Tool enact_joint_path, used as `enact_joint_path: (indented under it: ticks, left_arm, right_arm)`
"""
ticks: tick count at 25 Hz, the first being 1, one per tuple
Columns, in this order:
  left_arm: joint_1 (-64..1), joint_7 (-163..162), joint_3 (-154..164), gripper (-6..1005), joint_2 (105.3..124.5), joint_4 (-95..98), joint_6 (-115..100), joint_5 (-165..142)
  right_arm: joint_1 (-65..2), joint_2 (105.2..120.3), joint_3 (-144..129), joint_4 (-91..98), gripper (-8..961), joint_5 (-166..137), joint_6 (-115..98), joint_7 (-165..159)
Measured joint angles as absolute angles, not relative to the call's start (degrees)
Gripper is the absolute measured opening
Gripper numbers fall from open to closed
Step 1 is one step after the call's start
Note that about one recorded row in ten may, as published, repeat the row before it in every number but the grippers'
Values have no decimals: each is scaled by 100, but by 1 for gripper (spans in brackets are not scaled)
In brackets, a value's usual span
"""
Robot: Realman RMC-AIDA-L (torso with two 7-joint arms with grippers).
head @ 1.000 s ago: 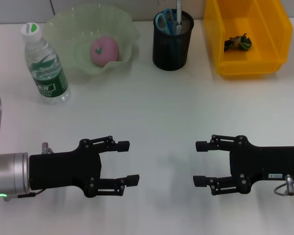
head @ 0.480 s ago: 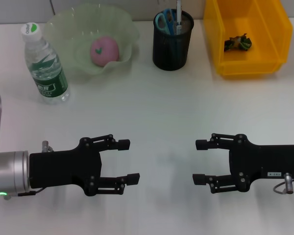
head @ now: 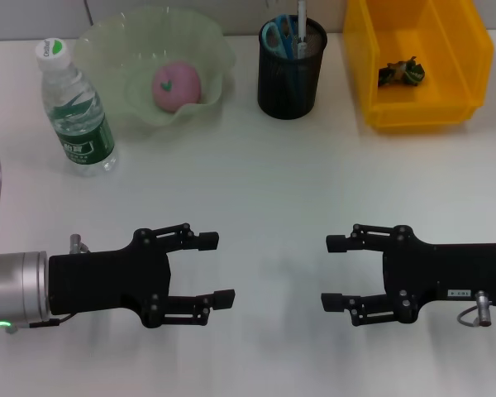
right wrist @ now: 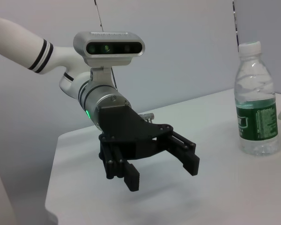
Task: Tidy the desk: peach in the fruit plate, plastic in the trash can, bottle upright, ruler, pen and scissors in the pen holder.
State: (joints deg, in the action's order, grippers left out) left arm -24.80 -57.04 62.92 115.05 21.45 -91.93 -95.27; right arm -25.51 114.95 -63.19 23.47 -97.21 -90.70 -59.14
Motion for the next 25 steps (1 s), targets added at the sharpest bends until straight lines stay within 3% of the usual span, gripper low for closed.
enact_joint_path:
  ticks: [25]
  left_arm:
    - [-2478, -5686, 6284, 832, 11504, 2145, -9163, -9527]
  right_arm:
    - [-2584, 11504, -6319, 2347, 820, -9721, -9070, -5915]
